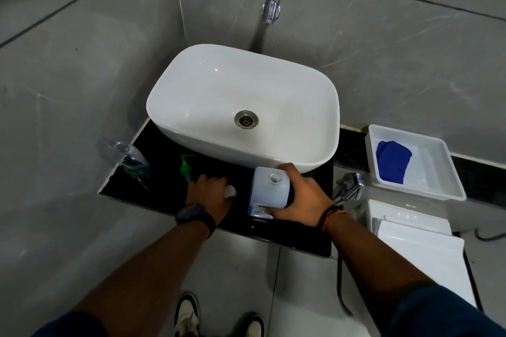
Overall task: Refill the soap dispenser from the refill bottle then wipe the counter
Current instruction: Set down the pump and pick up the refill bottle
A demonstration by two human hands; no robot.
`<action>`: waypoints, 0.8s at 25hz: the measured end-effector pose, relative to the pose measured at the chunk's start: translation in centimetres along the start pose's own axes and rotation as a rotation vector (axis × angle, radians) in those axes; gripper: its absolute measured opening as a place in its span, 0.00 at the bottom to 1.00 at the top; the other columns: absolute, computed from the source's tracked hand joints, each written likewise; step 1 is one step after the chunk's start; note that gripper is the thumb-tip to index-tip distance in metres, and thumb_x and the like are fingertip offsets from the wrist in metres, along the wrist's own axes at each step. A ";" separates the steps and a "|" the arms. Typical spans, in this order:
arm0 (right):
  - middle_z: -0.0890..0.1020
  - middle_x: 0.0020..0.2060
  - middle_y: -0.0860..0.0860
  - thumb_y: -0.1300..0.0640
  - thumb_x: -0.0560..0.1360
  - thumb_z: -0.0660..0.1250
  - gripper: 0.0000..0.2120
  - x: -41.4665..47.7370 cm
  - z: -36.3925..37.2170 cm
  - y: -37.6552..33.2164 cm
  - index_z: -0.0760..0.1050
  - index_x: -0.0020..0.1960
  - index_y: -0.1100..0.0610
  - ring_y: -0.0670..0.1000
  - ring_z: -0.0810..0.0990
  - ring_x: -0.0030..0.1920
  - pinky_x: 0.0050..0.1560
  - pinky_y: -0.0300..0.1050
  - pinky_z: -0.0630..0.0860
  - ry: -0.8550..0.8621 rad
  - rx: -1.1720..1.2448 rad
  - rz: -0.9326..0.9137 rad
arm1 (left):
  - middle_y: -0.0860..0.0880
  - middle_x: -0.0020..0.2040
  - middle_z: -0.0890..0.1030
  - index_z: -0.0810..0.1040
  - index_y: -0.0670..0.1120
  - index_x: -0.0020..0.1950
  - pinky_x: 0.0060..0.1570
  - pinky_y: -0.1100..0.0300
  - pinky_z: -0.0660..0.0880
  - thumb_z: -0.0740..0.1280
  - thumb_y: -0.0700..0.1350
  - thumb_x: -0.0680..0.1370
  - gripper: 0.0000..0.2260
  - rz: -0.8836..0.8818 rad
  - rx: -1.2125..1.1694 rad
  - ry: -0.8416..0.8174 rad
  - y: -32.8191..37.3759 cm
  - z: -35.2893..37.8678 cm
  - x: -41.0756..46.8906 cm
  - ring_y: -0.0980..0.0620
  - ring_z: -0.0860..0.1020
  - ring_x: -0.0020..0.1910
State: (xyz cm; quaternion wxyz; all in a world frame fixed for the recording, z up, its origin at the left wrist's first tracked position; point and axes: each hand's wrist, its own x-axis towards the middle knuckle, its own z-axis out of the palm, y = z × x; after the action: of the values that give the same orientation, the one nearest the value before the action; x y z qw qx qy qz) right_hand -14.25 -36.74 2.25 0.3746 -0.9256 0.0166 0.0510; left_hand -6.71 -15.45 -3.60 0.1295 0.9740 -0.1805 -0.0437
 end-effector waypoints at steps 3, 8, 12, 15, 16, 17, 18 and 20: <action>0.80 0.45 0.44 0.39 0.56 0.75 0.34 0.0 0.4 0.1 0.62 0.57 0.40 0.46 0.80 0.44 0.42 0.42 0.79 0.018 0.001 0.012 | 0.46 0.46 0.82 0.78 0.49 0.46 0.44 0.53 0.69 0.67 0.52 0.71 0.09 0.006 -0.020 -0.036 -0.5 1.4 0.0 0.41 0.74 0.49; 0.80 0.45 0.43 0.39 0.56 0.76 0.34 0.1 0.5 0.3 0.62 0.57 0.40 0.46 0.80 0.45 0.43 0.42 0.79 0.015 0.003 0.014 | 0.42 0.47 0.80 0.78 0.45 0.48 0.41 0.50 0.73 0.76 0.55 0.60 0.23 -0.001 -0.222 0.094 -1.4 0.9 -0.3 0.38 0.74 0.46; 0.80 0.45 0.43 0.38 0.56 0.75 0.34 0.1 0.5 0.1 0.61 0.56 0.39 0.47 0.80 0.44 0.42 0.44 0.80 0.020 -0.013 0.023 | 0.43 0.42 0.76 0.72 0.46 0.43 0.43 0.49 0.73 0.77 0.63 0.57 0.28 -0.347 -0.530 0.471 -4.9 -1.3 -0.5 0.41 0.74 0.43; 0.79 0.44 0.42 0.38 0.57 0.75 0.34 0.2 0.6 0.1 0.61 0.56 0.39 0.46 0.80 0.43 0.40 0.40 0.78 0.025 -0.011 0.017 | 0.42 0.43 0.75 0.66 0.46 0.43 0.45 0.46 0.73 0.76 0.66 0.54 0.33 -0.648 -0.656 0.698 -8.8 -3.1 -0.3 0.42 0.74 0.43; 0.79 0.44 0.42 0.38 0.57 0.75 0.34 0.2 0.6 0.1 0.61 0.56 0.39 0.46 0.80 0.43 0.40 0.38 0.77 0.026 -0.011 0.018 | 0.41 0.44 0.74 0.65 0.46 0.44 0.45 0.45 0.73 0.76 0.66 0.52 0.35 -0.712 -0.636 0.744 -9.9 -3.4 -0.2 0.42 0.73 0.45; 0.79 0.44 0.42 0.37 0.56 0.75 0.34 0.2 0.7 0.1 0.61 0.56 0.39 0.46 0.80 0.43 0.40 0.38 0.77 0.028 -0.011 0.021 | 0.41 0.47 0.73 0.65 0.45 0.45 0.46 0.44 0.72 0.77 0.65 0.51 0.37 -0.747 -0.602 0.776 -10.9 -3.5 -0.1 0.41 0.73 0.46; 0.79 0.43 0.42 0.37 0.56 0.75 0.34 0.2 0.6 0.1 0.61 0.56 0.39 0.46 0.80 0.43 0.40 0.38 0.77 0.030 -0.012 0.025 | 0.40 0.50 0.72 0.65 0.45 0.48 0.47 0.44 0.72 0.78 0.63 0.50 0.38 -0.756 -0.581 0.787 -11.8 -3.5 0.0 0.41 0.72 0.48; 0.79 0.43 0.42 0.37 0.56 0.75 0.34 0.3 0.6 0.0 0.61 0.56 0.39 0.47 0.80 0.43 0.40 0.40 0.77 0.029 -0.019 0.029 | 0.40 0.56 0.71 0.65 0.44 0.57 0.52 0.44 0.72 0.81 0.56 0.51 0.42 -0.713 -0.596 0.730 -13.0 -3.3 0.5 0.41 0.71 0.54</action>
State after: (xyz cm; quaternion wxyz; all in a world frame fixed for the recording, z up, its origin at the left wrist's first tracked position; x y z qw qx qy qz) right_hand -14.00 -36.34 1.83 0.3648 -0.9294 0.0351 0.0430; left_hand -1.42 -3.11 -3.90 0.4286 0.8483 0.2341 0.2046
